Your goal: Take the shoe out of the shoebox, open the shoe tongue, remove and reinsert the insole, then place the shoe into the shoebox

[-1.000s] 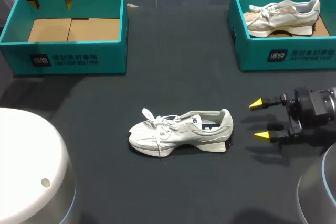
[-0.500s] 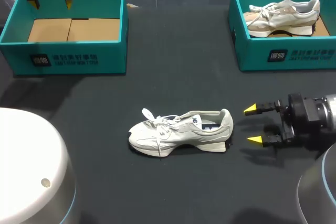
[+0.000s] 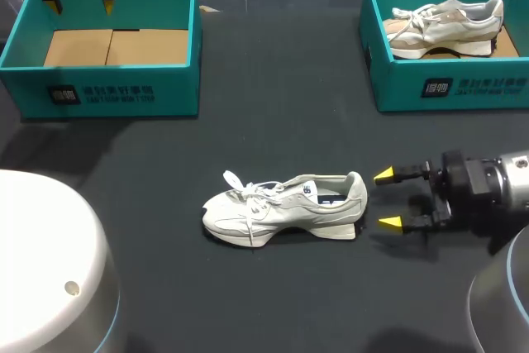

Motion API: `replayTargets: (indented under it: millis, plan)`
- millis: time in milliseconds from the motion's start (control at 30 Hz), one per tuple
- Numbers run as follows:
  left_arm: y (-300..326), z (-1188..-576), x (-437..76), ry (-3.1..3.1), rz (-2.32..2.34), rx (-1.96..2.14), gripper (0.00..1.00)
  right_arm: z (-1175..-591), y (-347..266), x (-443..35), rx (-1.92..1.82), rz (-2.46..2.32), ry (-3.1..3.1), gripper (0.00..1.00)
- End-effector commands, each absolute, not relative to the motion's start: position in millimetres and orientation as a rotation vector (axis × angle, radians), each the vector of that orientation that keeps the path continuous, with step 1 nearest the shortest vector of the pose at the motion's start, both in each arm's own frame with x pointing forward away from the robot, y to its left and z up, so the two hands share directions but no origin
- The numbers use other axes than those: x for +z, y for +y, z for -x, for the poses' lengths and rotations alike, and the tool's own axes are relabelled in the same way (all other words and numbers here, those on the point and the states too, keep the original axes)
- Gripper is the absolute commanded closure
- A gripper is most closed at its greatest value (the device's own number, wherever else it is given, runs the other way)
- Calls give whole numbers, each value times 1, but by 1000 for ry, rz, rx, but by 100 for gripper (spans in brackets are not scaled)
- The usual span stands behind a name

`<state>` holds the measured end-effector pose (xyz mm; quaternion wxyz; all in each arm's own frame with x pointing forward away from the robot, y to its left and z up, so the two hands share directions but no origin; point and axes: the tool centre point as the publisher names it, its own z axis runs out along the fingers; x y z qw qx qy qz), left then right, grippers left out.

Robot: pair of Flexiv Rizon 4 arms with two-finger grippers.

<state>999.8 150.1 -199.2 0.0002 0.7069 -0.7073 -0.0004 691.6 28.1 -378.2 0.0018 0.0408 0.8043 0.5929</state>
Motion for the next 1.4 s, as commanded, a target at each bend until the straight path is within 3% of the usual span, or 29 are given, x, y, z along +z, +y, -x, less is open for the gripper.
replayTargets:
  millis: [33, 1400]
  plan:
    - [150, -1000, -199, -2222, -2221, -1, 0, -693, 38, -382, 1865, -104, 2510, 0]
    - [150, -1000, -199, -2222, -2221, -1, 0, -699, 81, -398, 1943, 7, 2517, 0]
